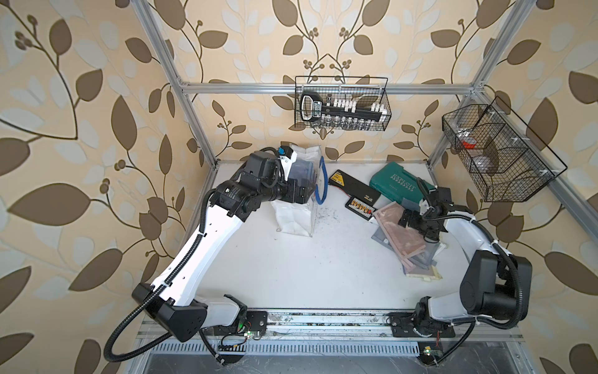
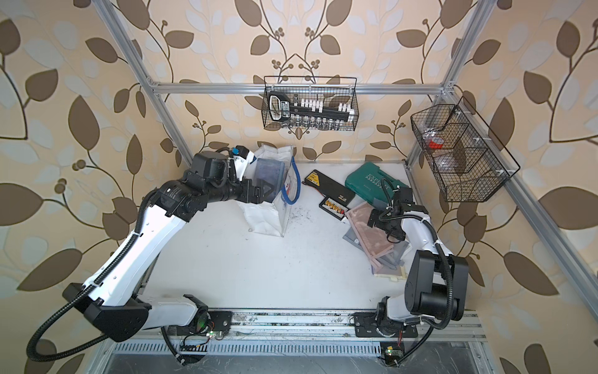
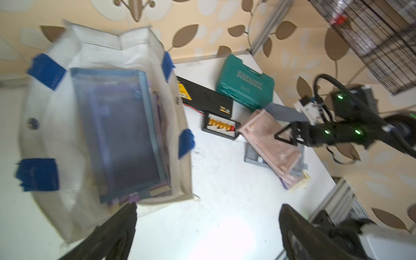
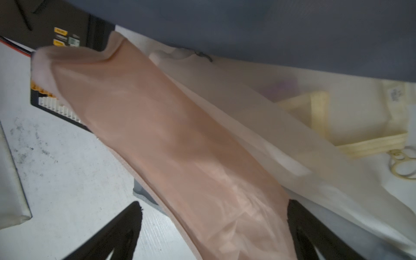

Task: Put the pencil pouch into the canvas bag
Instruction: Move the pencil pouches to the center of the board.

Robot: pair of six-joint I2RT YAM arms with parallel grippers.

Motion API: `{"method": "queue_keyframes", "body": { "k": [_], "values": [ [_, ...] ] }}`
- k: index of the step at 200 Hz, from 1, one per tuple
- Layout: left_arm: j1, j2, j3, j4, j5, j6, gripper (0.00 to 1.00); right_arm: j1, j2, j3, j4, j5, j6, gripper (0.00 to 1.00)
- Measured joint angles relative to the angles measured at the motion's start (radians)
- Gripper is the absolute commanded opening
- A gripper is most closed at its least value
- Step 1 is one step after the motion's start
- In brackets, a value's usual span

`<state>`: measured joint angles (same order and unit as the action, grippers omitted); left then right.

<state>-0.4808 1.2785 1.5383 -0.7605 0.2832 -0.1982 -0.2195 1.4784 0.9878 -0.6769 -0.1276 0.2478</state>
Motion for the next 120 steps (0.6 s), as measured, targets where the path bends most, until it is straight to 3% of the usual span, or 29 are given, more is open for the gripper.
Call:
{"method": "queue_keyframes", "body": {
  "k": [64,120],
  "values": [
    [-0.064,-0.118,-0.104,0.084,0.138,-0.126,0.98,0.034,0.06,-0.146,0.113,-0.087,0.047,0.87],
    [-0.063,-0.171,-0.25,0.089,0.147,-0.179,0.98,0.275,-0.056,-0.283,0.268,-0.18,0.243,0.87]
  ]
}}
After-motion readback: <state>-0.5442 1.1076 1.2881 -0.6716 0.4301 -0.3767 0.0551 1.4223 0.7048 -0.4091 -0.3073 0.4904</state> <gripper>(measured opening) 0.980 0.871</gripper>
